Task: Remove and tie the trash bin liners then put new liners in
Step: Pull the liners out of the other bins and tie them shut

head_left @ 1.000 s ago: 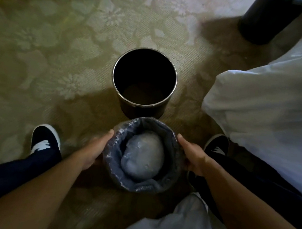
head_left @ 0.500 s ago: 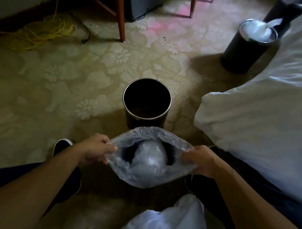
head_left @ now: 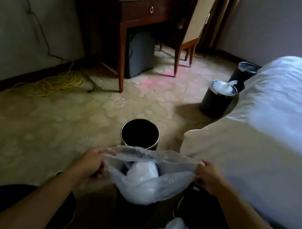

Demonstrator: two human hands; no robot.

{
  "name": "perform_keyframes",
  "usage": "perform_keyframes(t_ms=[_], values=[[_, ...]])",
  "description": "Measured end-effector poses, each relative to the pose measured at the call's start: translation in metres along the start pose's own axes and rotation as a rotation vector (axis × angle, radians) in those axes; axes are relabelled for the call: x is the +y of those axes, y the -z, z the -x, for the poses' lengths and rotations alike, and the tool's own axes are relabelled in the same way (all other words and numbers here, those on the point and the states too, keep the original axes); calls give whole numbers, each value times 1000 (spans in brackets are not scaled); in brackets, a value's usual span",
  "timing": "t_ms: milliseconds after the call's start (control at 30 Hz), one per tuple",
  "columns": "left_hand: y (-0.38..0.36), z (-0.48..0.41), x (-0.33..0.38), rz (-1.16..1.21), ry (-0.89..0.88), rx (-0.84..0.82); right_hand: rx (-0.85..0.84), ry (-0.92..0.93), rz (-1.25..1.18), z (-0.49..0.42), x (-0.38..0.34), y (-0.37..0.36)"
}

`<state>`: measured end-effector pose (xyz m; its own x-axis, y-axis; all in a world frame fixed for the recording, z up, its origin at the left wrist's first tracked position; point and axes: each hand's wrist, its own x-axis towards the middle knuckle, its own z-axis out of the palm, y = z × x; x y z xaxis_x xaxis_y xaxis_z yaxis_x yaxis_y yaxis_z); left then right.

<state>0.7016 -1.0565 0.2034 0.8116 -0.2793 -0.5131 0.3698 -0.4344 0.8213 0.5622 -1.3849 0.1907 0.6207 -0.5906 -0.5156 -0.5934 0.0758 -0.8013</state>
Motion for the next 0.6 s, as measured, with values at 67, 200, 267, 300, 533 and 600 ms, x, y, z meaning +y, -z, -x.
perform_keyframes(t_ms=[67,200,267,300,533,600], values=[[5,10,19,157,-6,36,30,30,-20,12,-13,10],[37,34,69,549,-8,-20,54,106,-25,32,-54,38],[59,49,93,655,-47,-87,8,97,-53,41,-76,52],[71,55,104,655,-80,-91,-4,93,-68,46,-87,57],[120,88,154,152,-311,96,-277,118,-516,94,-166,80],[127,96,169,78,-336,150,-384,175,-619,111,-182,84]])
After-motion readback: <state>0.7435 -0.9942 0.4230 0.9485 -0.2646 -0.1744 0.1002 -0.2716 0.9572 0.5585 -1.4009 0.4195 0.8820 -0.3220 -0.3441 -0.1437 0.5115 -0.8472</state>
